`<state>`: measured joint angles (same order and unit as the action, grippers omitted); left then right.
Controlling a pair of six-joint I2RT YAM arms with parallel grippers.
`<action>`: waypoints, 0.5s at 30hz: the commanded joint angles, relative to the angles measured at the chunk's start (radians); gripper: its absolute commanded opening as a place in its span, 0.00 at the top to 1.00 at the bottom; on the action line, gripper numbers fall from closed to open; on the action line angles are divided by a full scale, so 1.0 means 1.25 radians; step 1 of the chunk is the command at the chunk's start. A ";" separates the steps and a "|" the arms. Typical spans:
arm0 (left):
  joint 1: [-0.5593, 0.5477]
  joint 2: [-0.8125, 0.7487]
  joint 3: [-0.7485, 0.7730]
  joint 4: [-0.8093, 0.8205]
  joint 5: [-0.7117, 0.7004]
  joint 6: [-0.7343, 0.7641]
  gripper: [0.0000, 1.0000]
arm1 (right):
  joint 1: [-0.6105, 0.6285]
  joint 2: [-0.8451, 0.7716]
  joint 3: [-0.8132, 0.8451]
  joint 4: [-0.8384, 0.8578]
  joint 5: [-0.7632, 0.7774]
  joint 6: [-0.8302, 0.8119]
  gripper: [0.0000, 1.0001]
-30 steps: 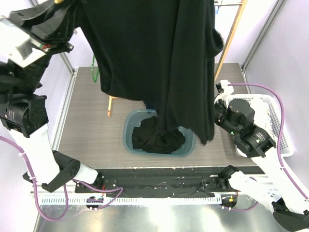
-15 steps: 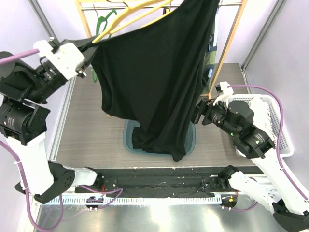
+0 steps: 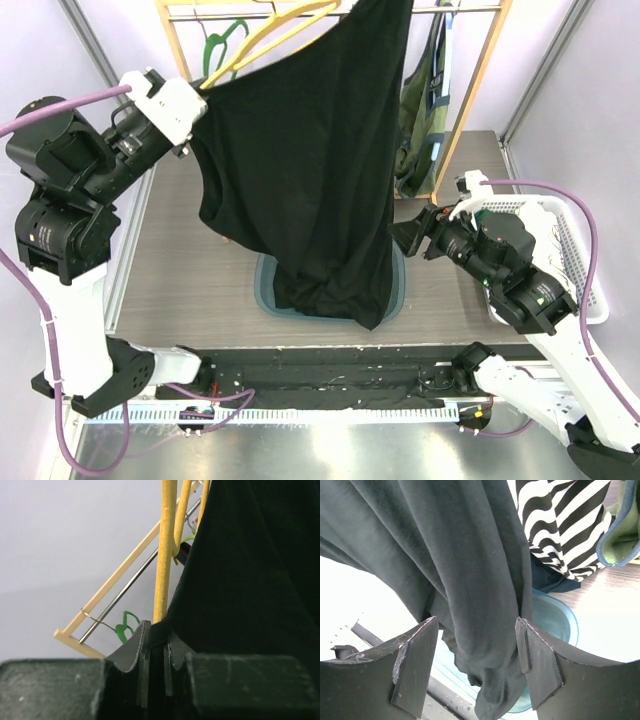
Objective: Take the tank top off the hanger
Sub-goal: Pick up the hanger from the clothesline.
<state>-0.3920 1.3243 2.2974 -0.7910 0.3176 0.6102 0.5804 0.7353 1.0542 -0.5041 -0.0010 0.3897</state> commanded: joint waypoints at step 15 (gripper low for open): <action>-0.012 -0.197 -0.390 -0.038 0.212 -0.256 1.00 | -0.003 -0.054 0.106 0.004 -0.054 -0.070 0.29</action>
<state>-0.3981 1.1172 1.8954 -0.8791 0.5056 0.3779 0.5804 0.6621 1.1252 -0.5114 -0.0303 0.3237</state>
